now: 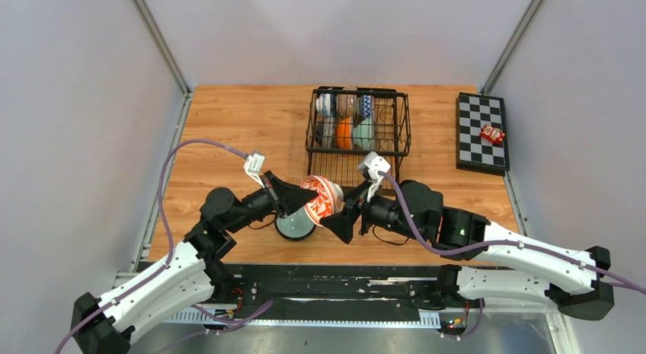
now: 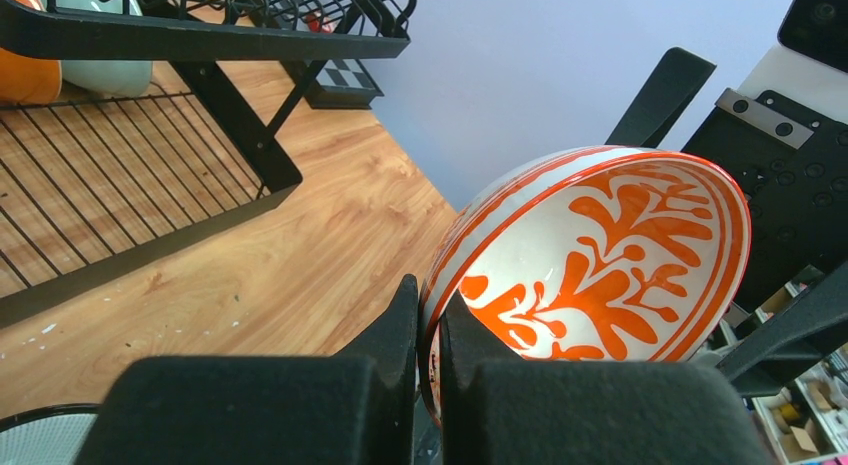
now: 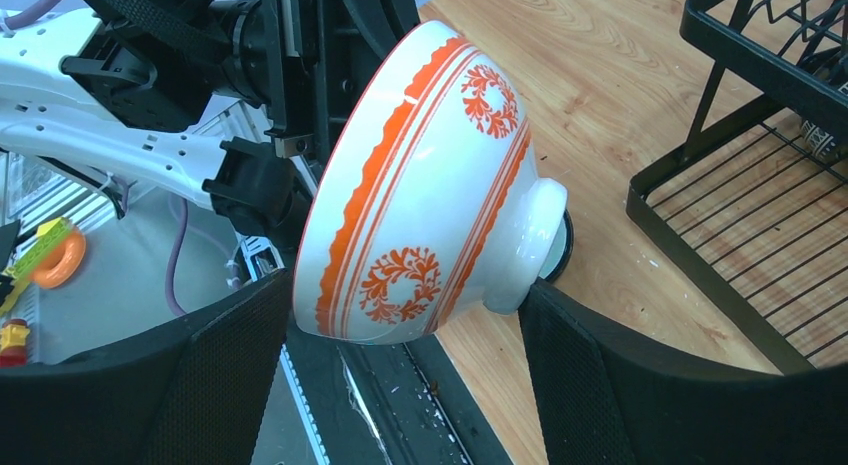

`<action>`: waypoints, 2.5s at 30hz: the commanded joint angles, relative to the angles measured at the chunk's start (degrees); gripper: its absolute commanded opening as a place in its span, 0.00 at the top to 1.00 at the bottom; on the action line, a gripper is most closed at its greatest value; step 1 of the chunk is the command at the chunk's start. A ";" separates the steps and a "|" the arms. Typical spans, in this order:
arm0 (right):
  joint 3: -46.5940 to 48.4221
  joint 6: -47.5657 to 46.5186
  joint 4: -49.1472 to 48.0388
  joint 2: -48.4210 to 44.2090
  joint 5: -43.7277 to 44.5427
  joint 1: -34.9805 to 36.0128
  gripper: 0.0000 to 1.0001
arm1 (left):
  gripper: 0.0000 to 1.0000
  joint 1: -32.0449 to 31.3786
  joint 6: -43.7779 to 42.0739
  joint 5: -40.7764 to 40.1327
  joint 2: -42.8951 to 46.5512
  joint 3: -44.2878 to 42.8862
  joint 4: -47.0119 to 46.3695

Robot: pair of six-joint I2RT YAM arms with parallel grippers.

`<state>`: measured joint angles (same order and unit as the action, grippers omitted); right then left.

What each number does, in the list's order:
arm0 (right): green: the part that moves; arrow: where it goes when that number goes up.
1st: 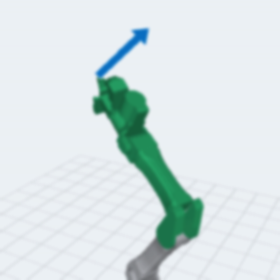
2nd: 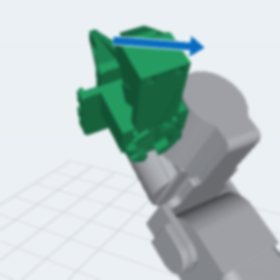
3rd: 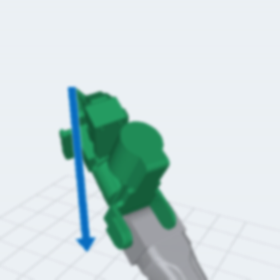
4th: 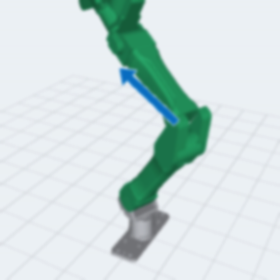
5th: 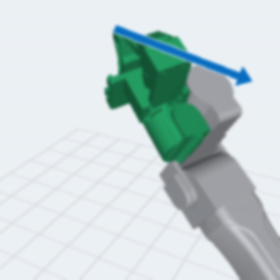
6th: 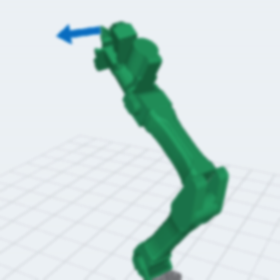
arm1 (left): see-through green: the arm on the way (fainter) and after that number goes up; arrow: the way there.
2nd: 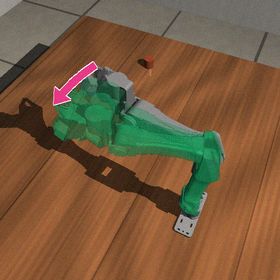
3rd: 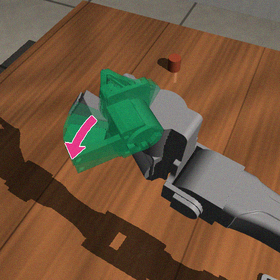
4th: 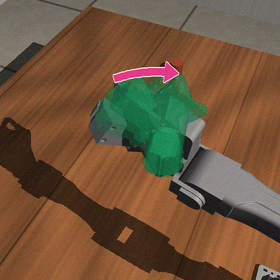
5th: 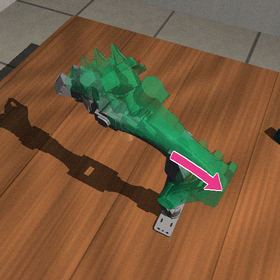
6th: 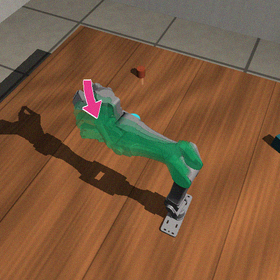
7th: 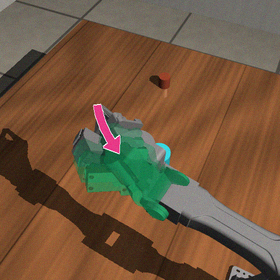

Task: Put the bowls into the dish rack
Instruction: Turn the bowl upside down on the dish rack.

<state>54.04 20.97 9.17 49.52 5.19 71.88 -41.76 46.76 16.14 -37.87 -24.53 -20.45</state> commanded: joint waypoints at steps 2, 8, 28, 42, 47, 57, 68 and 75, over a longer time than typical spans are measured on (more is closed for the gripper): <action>-0.08 1.55 -3.46 1.60 -5.36 1.00 0.18 | 1.00 0.36 0.67 -1.27 -0.69 -2.21 -3.99; -0.03 1.68 -3.96 2.71 -3.36 1.03 0.95 | 1.00 0.36 1.31 -0.55 -0.26 -1.10 -5.37; -0.81 1.19 -5.26 -0.80 2.73 1.01 0.98 | 0.58 0.36 0.70 -1.89 0.54 -1.66 -1.34; 3.31 -3.41 -2.08 0.19 8.53 1.01 0.98 | 0.37 0.36 -3.78 -4.77 3.29 -6.23 8.28; 7.23 -8.05 0.67 1.86 12.10 0.93 0.98 | 0.29 0.41 -7.84 -7.74 4.97 -10.78 17.80; 17.65 -23.94 7.22 6.70 20.29 -0.17 0.98 | 0.23 0.36 -16.85 -15.90 8.51 -20.93 36.82; 27.59 -42.70 12.39 18.55 33.79 -2.72 0.98 | 0.22 0.36 -24.32 -19.20 11.29 -27.47 50.10; 33.24 -53.46 14.92 26.95 44.01 -3.98 0.98 | 0.22 0.36 -27.15 -19.44 13.39 -27.62 53.94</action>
<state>82.48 -22.17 23.22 73.65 39.16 68.95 -41.12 22.74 -2.61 -25.89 -51.33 29.61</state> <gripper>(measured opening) 0.671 0.776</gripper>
